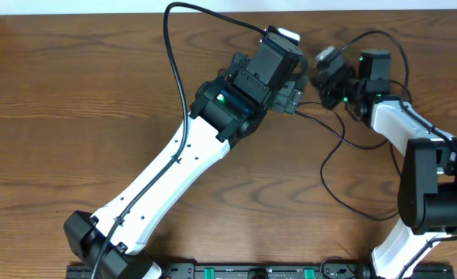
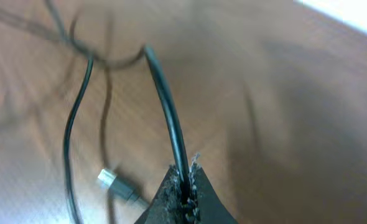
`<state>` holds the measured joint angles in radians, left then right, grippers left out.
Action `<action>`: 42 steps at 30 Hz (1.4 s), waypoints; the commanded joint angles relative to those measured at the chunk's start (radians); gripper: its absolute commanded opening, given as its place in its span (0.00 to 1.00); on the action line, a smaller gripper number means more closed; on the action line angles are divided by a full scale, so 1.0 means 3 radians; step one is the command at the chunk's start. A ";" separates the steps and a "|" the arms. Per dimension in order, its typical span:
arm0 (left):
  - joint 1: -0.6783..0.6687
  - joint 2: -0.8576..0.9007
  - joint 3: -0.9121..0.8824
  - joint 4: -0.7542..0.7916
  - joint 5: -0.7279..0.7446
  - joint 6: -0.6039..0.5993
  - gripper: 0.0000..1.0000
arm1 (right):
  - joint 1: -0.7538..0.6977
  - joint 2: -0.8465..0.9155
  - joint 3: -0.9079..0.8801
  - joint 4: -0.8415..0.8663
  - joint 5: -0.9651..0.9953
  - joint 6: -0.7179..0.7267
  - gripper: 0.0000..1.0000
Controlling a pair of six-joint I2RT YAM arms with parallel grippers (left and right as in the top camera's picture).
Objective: Untangle cables
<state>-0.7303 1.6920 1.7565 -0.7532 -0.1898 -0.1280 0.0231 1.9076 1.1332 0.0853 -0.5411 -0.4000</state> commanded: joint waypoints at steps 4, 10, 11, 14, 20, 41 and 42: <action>0.0001 -0.0042 0.0033 -0.0008 -0.0045 0.0009 0.95 | -0.0165 -0.0712 0.0069 0.1003 -0.0050 0.1055 0.01; 0.0001 -0.0042 0.0033 -0.0008 -0.0045 0.0009 0.96 | -0.0175 -0.1322 0.0069 0.1811 -0.0032 0.1082 0.01; 0.0001 -0.0042 0.0033 -0.0008 -0.0045 0.0009 0.96 | -0.0181 -0.1425 0.0069 0.1915 -0.0029 0.1082 0.01; 0.0001 -0.0042 0.0033 -0.0008 -0.0045 0.0009 0.95 | -0.0184 -0.1634 0.0069 0.2084 -0.0022 0.1082 0.01; 0.0001 -0.0042 0.0033 -0.0008 -0.0045 0.0009 0.95 | -0.0184 -0.1854 0.0069 0.2199 -0.0023 0.1081 0.01; 0.0001 -0.0042 0.0033 -0.0008 -0.0045 0.0009 0.96 | -0.0318 -0.1864 0.0069 0.1780 0.0221 0.0891 0.01; 0.0001 -0.0042 0.0033 -0.0008 -0.0045 0.0009 0.95 | -0.0355 -0.1864 0.0069 0.1645 0.0317 0.0876 0.01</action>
<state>-0.7303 1.6920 1.7565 -0.7540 -0.1898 -0.1280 -0.0502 1.3563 1.1473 0.6434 -0.5282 -0.1139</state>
